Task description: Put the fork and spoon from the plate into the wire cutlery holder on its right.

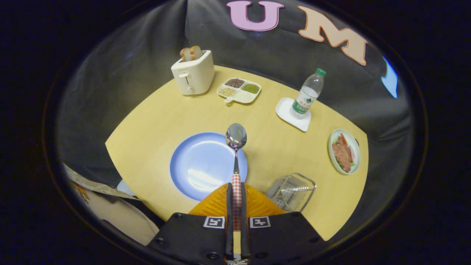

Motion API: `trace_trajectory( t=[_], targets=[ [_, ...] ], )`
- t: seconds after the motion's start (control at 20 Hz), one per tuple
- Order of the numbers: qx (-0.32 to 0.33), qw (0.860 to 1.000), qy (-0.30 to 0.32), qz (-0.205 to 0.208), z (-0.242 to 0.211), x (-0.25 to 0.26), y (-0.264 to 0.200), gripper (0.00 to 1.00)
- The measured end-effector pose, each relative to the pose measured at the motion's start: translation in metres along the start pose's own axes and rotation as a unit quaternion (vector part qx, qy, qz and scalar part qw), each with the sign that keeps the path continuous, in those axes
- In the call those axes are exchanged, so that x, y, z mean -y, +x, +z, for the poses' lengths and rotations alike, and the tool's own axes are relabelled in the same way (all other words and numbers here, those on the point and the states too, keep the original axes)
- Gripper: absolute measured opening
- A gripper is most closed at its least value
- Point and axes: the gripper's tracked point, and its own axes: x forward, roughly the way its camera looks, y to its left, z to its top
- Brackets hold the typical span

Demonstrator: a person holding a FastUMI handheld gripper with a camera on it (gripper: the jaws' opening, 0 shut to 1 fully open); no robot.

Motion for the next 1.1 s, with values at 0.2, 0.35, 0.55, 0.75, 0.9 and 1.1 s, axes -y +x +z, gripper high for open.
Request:
trace_trajectory(
  t=[0.2,0.35,0.55,0.75,0.9,1.1],
  targets=[
    [-0.019,1.000,-0.004,-0.002,-0.004,0.030,-0.023,0.11],
    [-0.049,0.999,-0.013,-0.007,-0.015,0.053,-0.038,0.11],
    [-0.091,0.996,-0.020,-0.002,-0.033,0.075,-0.048,0.11],
    [-0.125,0.992,-0.029,-0.008,-0.051,0.101,-0.055,0.11],
    [-0.156,0.987,-0.038,-0.005,-0.066,0.114,-0.057,0.11],
    [-0.201,0.977,-0.068,0.007,-0.074,0.126,-0.053,0.10]
  ],
)
